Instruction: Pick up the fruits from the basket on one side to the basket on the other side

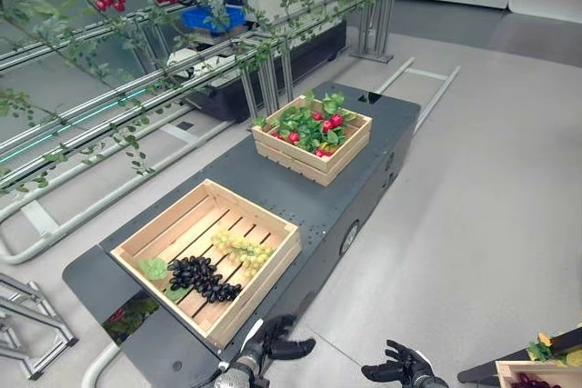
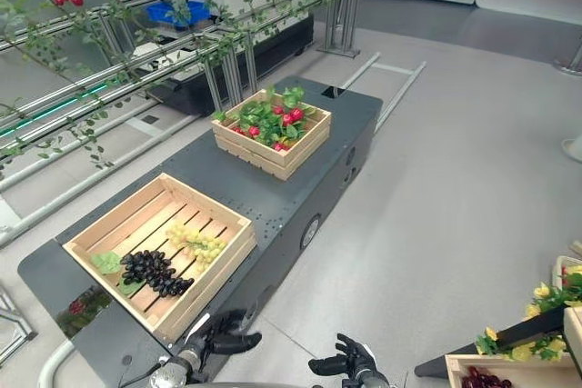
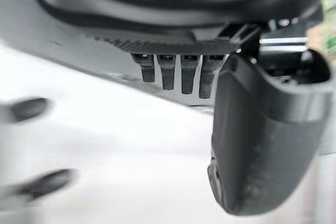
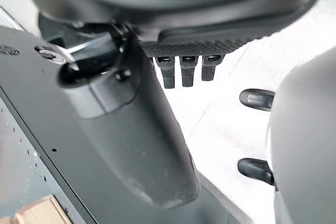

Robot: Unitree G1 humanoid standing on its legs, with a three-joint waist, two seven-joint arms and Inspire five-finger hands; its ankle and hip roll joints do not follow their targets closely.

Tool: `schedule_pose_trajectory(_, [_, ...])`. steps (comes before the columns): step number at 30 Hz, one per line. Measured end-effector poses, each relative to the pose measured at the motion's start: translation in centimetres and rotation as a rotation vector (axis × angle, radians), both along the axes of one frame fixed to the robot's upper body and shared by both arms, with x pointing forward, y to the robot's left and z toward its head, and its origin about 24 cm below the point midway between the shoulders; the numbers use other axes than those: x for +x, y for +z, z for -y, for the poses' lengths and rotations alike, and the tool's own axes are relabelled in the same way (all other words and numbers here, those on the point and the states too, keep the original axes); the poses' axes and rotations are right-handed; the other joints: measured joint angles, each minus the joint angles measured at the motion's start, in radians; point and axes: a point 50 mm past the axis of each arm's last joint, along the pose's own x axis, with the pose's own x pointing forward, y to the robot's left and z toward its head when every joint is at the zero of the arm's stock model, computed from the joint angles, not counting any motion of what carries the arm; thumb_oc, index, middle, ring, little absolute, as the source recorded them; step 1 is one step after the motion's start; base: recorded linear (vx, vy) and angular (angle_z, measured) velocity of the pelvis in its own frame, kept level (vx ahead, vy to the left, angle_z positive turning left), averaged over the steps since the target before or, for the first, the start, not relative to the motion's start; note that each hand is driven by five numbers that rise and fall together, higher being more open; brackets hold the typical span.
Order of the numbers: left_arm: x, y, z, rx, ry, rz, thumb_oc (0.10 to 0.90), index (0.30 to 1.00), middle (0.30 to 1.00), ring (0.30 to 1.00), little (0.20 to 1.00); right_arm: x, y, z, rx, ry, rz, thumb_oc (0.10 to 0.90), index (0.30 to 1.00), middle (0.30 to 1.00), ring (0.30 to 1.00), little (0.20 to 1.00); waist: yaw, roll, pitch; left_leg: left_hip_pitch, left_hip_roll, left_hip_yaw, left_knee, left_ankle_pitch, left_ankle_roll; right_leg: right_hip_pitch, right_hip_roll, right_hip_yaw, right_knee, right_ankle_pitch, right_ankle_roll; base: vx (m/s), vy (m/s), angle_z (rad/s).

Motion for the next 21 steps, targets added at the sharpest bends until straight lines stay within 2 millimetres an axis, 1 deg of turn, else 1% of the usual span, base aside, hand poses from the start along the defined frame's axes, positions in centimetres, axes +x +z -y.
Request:
schedule_pose_trajectory(1, [0.5, 0.5, -0.1, -0.014, 0.021, 0.038, 0.800, 0.900, 0.900, 0.900, 0.900, 0.0, 0.0, 0.0, 0.001, -0.001, -0.001, 0.800, 0.900, 0.900, 0.900, 0.900, 0.002, -0.001, 0.000, -0.001, 0.000, -0.005, 0.000, 0.001, -0.001, 0.001, 0.000, -0.004, 0.000, -0.001, 0.001, 0.05, 0.090, 0.26])
schedule_pose_trajectory(2, [1.5, 1.6, -0.3, -0.030, 0.045, 0.105, 0.800, 0.900, 0.900, 0.900, 0.900, 0.0, 0.0, 0.1, 0.005, -0.006, 0.000, 0.800, 0.900, 0.900, 0.900, 0.900, 0.006, -0.002, 0.003, -0.004, 0.000, -0.005, 0.000, 0.001, -0.001, 0.003, -0.001, -0.019, 0.004, -0.001, 0.001, 0.01, 0.134, 0.35])
schedule_pose_trajectory(3, [2.6, 2.8, -0.6, -0.039, 0.050, 0.190, 0.800, 0.900, 0.900, 0.900, 0.900, -0.2, 0.1, 0.1, 0.010, -0.012, 0.007, 0.800, 0.900, 0.900, 0.900, 0.900, 0.000, -0.004, 0.005, -0.011, 0.003, -0.006, 0.000, 0.005, -0.006, 0.004, -0.004, -0.038, 0.004, -0.004, 0.002, 0.00, 0.138, 0.39])
schedule_pose_trajectory(4, [3.2, 3.5, -0.7, -0.044, 0.053, 0.229, 0.800, 0.900, 0.900, 0.900, 0.900, -0.2, 0.1, 0.2, 0.012, -0.018, 0.009, 0.800, 0.900, 0.900, 0.900, 0.900, 0.001, -0.004, 0.007, -0.015, 0.003, -0.006, 0.000, 0.007, -0.005, 0.005, -0.005, -0.054, 0.004, -0.006, 0.003, 0.01, 0.203, 0.51])
schedule_pose_trajectory(6, [5.4, 6.2, -1.1, -0.076, 0.071, 0.375, 0.800, 0.900, 0.900, 0.900, 0.900, 0.0, 0.2, 0.5, 0.019, -0.053, 0.017, 0.800, 0.900, 0.900, 0.900, 0.900, 0.001, -0.002, 0.025, -0.015, 0.000, -0.008, 0.003, 0.018, -0.006, 0.012, -0.016, -0.087, 0.005, -0.010, 0.008, 0.06, 0.193, 0.45])
schedule_pose_trajectory(7, [6.2, 7.7, -1.4, -0.090, 0.107, 0.445, 0.800, 0.900, 0.900, 0.900, 0.900, 0.2, 0.3, 0.6, 0.028, -0.078, 0.024, 0.800, 0.900, 0.900, 0.900, 0.900, 0.005, 0.001, 0.036, -0.012, -0.005, -0.010, 0.003, 0.020, -0.003, 0.018, -0.019, -0.088, 0.005, -0.012, 0.012, 0.06, 0.143, 0.24])
schedule_pose_trajectory(8, [6.5, 8.3, -1.7, -0.093, 0.130, 0.480, 0.800, 0.900, 0.900, 0.900, 0.900, 0.3, 0.3, 0.6, 0.032, -0.088, 0.027, 0.800, 0.900, 0.900, 0.900, 0.900, 0.008, 0.002, 0.038, -0.011, -0.008, -0.011, 0.001, 0.020, -0.002, 0.019, -0.021, -0.087, 0.004, -0.012, 0.014, 0.07, 0.141, 0.07])
schedule_pose_trajectory(9, [7.1, 9.4, -2.2, -0.091, 0.176, 0.537, 0.800, 0.900, 0.900, 0.900, 0.900, 0.5, 0.4, 0.6, 0.043, -0.115, 0.039, 0.800, 0.900, 0.900, 0.900, 0.900, 0.015, 0.006, 0.040, -0.008, -0.013, -0.012, 0.000, 0.019, 0.002, 0.022, -0.026, -0.086, 0.004, -0.013, 0.019, 0.09, 0.155, 0.00])
schedule_pose_trajectory(10, [7.4, 10.0, -2.5, -0.086, 0.200, 0.564, 0.800, 0.900, 0.900, 0.900, 0.900, 0.7, 0.4, 0.6, 0.056, -0.146, 0.050, 0.800, 0.900, 0.900, 0.900, 0.900, 0.021, 0.010, 0.042, -0.007, -0.016, -0.012, 0.000, 0.018, 0.005, 0.023, -0.029, -0.085, 0.004, -0.013, 0.021, 0.10, 0.171, -0.02])
schedule_pose_trajectory(12, [7.9, 11.2, -3.6, -0.022, 0.245, 0.623, 0.800, 0.900, 0.900, 0.900, 0.900, 1.3, 0.7, 0.5, 0.079, -0.177, 0.085, 0.800, 0.900, 0.900, 0.900, 0.900, 0.027, 0.015, 0.046, -0.003, -0.024, -0.010, 0.000, 0.015, 0.013, 0.027, -0.037, -0.084, 0.005, -0.015, 0.028, 0.13, 0.203, -0.01])
schedule_pose_trajectory(14, [8.1, 11.8, -4.6, 0.040, 0.262, 0.645, 0.800, 0.900, 0.900, 0.900, 0.900, 1.6, 0.9, 0.2, 0.092, -0.181, 0.104, 0.800, 0.900, 0.900, 0.900, 0.900, 0.028, 0.012, 0.051, 0.011, -0.030, -0.010, 0.000, 0.010, 0.020, 0.037, -0.044, -0.084, 0.017, -0.024, 0.038, 0.11, 0.176, 0.02])
schedule_pose_trajectory(16, [8.1, 12.1, -5.1, 0.084, 0.277, 0.654, 0.800, 0.900, 0.900, 0.900, 0.900, 1.8, 1.0, 0.0, 0.097, -0.181, 0.121, 0.800, 0.900, 0.900, 0.900, 0.900, 0.029, 0.008, 0.058, 0.020, -0.034, -0.011, 0.000, 0.002, 0.031, 0.033, -0.053, -0.084, 0.060, -0.049, 0.046, 0.07, 0.102, 0.05])
schedule_pose_trajectory(17, [8.2, 12.1, -5.3, 0.110, 0.272, 0.656, 0.800, 0.900, 0.900, 0.900, 0.900, 2.0, 1.1, 0.0, 0.100, -0.190, 0.138, 0.800, 0.900, 0.900, 0.900, 0.900, 0.028, 0.002, 0.073, 0.033, -0.043, -0.014, 0.000, -0.005, 0.041, 0.003, -0.075, -0.084, 0.170, -0.099, 0.057, 0.04, 0.020, 0.05])
schedule_pose_trajectory(18, [8.3, 12.2, -5.3, 0.115, 0.268, 0.655, 0.800, 0.900, 0.900, 0.900, 0.900, 2.1, 1.1, 0.2, 0.101, -0.199, 0.146, 0.800, 0.900, 0.900, 0.900, 0.900, 0.026, 0.004, 0.083, 0.039, -0.048, -0.016, 0.000, -0.006, 0.044, -0.024, -0.084, -0.080, 0.238, -0.125, 0.057, 0.05, -0.025, 0.14])
schedule_pose_trajectory(19, [8.5, 12.1, -5.2, 0.137, 0.247, 0.650, 0.800, 0.900, 0.900, 0.900, 0.900, 2.6, 1.4, 0.4, 0.116, -0.232, 0.175, 0.800, 0.900, 0.900, 0.900, 0.900, 0.022, 0.013, 0.111, 0.052, -0.044, -0.046, 0.000, -0.002, 0.052, -0.098, -0.103, -0.051, 0.415, -0.150, 0.046, 0.03, -0.054, 0.23])
schedule_pose_trajectory(20, [8.5, 12.0, -5.1, 0.154, 0.232, 0.640, 0.800, 0.900, 0.900, 0.900, 0.900, 2.5, 1.5, 0.5, 0.122, -0.249, 0.183, 0.800, 0.900, 0.900, 0.900, 0.900, 0.011, 0.014, 0.117, 0.056, -0.042, -0.064, 0.004, 0.001, 0.060, -0.145, -0.111, -0.027, 0.498, -0.163, 0.046, 0.07, -0.122, 0.53])
schedule_pose_trajectory(21, [8.5, 12.0, -5.5, 0.189, 0.211, 0.634, 0.800, 0.900, 0.900, 0.900, 0.900, 2.5, 1.5, 0.2, 0.141, -0.267, 0.186, 0.800, 0.900, 0.900, 0.900, 0.900, -0.008, -0.005, 0.124, 0.050, -0.054, -0.092, 0.010, 0.005, 0.065, -0.187, -0.118, 0.029, 0.540, -0.168, 0.042, 0.05, -0.173, 0.62])
